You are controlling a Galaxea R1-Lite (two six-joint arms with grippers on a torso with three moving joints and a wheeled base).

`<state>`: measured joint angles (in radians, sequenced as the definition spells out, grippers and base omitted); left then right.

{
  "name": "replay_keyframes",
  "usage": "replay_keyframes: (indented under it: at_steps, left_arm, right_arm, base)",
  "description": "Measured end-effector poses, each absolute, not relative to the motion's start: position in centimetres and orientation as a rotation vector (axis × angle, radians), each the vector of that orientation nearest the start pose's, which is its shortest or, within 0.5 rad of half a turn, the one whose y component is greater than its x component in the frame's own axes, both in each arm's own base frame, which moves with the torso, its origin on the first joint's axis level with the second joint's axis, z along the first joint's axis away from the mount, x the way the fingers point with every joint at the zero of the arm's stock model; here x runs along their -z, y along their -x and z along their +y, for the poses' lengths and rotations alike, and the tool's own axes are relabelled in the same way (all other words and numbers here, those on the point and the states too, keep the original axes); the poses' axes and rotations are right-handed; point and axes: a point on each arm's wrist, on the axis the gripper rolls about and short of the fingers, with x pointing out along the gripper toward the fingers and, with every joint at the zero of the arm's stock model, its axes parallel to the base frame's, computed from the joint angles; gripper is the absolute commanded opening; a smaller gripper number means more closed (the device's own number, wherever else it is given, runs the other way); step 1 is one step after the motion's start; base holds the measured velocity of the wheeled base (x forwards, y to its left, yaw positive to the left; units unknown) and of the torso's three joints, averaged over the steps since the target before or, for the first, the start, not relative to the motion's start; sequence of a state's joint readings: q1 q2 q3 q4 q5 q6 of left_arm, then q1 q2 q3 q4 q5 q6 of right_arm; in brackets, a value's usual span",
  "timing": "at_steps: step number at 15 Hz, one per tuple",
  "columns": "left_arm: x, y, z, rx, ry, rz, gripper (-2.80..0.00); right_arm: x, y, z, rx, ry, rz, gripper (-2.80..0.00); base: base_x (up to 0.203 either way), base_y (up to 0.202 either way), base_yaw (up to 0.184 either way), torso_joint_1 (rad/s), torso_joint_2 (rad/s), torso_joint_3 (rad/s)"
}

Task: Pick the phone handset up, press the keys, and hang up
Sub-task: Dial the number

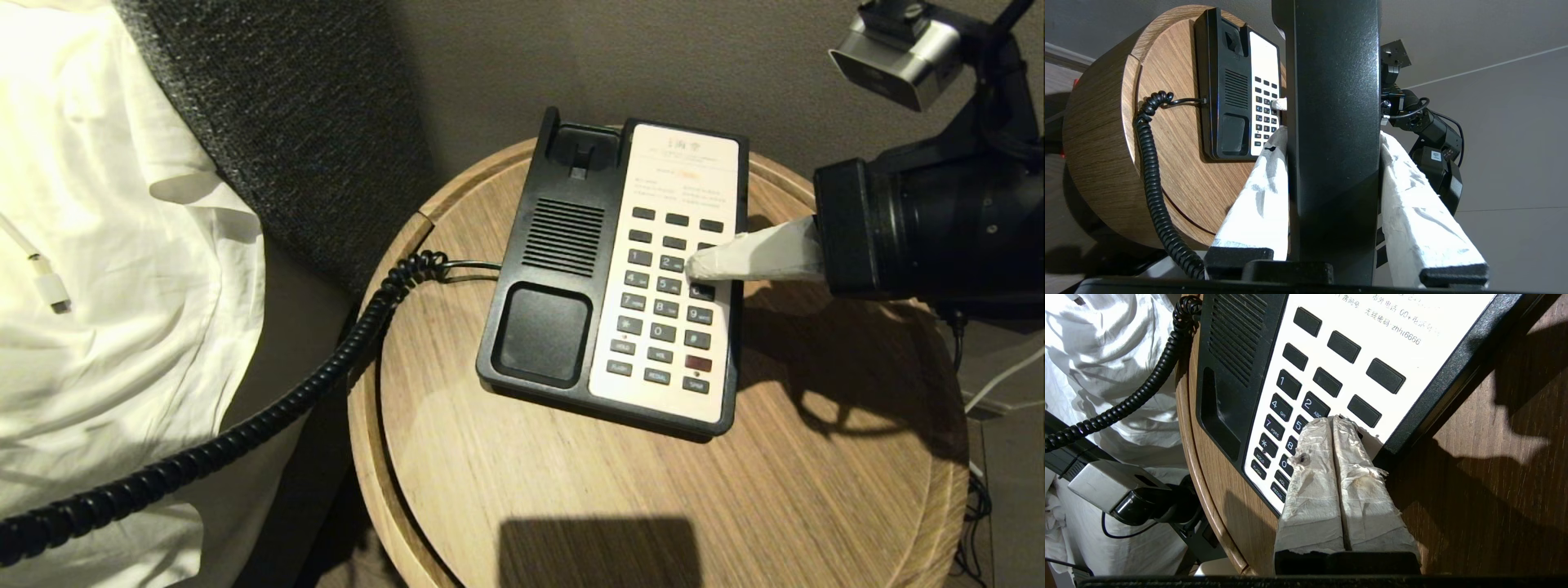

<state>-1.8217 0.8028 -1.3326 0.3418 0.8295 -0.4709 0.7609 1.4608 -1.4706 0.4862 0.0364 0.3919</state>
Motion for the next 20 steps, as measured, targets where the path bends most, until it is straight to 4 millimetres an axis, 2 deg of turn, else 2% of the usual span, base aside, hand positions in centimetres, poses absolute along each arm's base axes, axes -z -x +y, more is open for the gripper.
replay_keyframes:
  at_steps: [11, 20]
  left_arm:
    - [-38.9, -1.7, -0.1, 0.988, 0.638, 0.183, -2.8]
    - [-38.8, -1.7, 0.1, 0.987, 0.641, 0.182, -2.8]
  right_arm:
    - [-34.0, -15.4, 15.0, -0.691, -0.217, 0.582, -2.8]
    - [-33.4, -15.1, 14.9, -0.692, -0.199, 0.627, -2.8]
  base:
    - [0.0, 0.0, 0.0, 0.0, 0.0, 0.0]
    - [0.0, 0.0, 0.0, 0.0, 0.0, 0.0]
